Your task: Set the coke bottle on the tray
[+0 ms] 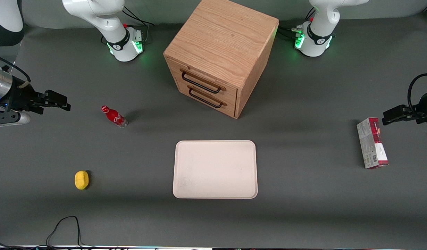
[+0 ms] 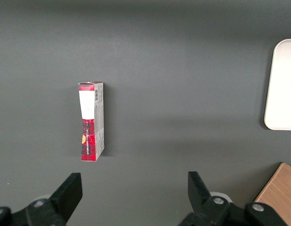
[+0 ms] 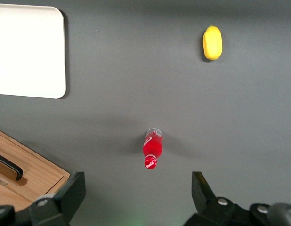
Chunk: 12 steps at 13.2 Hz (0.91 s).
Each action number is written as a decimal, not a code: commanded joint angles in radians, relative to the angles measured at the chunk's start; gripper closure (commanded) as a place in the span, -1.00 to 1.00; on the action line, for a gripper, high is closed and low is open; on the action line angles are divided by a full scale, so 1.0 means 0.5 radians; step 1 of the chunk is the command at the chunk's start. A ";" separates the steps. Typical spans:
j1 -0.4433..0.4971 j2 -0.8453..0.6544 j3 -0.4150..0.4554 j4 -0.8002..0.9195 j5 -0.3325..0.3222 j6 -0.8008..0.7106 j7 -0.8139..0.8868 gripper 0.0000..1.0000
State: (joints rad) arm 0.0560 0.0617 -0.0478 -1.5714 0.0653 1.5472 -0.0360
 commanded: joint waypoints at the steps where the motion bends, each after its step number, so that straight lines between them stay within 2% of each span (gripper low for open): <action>1: 0.002 0.024 -0.045 0.044 0.050 -0.094 0.020 -1.00; 4: 0.005 0.067 -0.042 0.035 0.053 -0.085 0.017 -1.00; 6: 0.005 0.015 -0.049 -0.087 0.053 -0.073 -0.011 -1.00; 9: 0.011 -0.312 -0.046 -0.491 0.020 -0.036 0.011 -1.00; 12: 0.014 -0.748 -0.039 -0.973 -0.066 0.154 0.014 -1.00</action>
State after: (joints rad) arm 0.0547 -0.1157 -0.0645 -1.8477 0.0563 1.5418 -0.0360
